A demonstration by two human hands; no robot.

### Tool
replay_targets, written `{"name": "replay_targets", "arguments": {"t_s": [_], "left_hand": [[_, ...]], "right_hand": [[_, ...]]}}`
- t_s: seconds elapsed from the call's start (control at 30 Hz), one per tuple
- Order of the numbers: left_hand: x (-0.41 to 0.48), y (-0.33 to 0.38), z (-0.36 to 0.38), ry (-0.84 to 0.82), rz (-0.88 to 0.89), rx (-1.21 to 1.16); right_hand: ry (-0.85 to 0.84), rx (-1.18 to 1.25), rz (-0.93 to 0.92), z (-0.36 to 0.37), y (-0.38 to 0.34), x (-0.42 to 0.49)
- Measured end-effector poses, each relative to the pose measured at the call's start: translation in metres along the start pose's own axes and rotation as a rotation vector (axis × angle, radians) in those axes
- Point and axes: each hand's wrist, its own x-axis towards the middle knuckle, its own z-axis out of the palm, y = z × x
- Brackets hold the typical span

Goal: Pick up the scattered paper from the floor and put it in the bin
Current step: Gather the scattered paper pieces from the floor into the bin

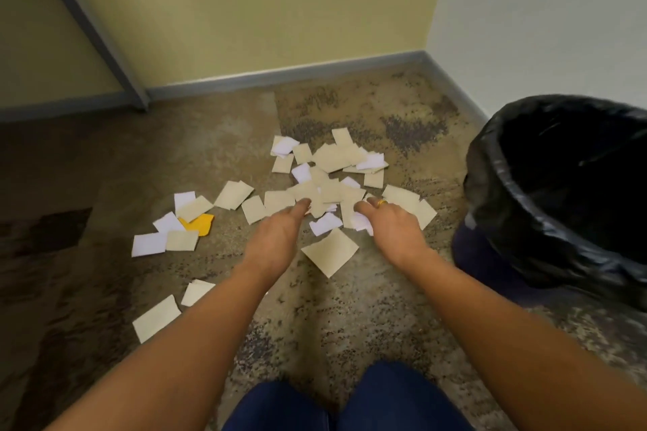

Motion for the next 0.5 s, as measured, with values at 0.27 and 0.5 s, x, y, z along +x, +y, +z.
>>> {"name": "replay_targets", "arguments": {"t_s": [0.27, 0.5], "left_hand": [[0.012, 0.1, -0.08, 0.325, 0.237, -0.01], [0.015, 0.209, -0.092, 0.439, 0.422, 0.099]], "right_hand": [[0.548, 0.026, 0.083, -0.135, 0.05, -0.042], [0.566, 0.021, 0.322, -0.149, 0.151, -0.11]]}}
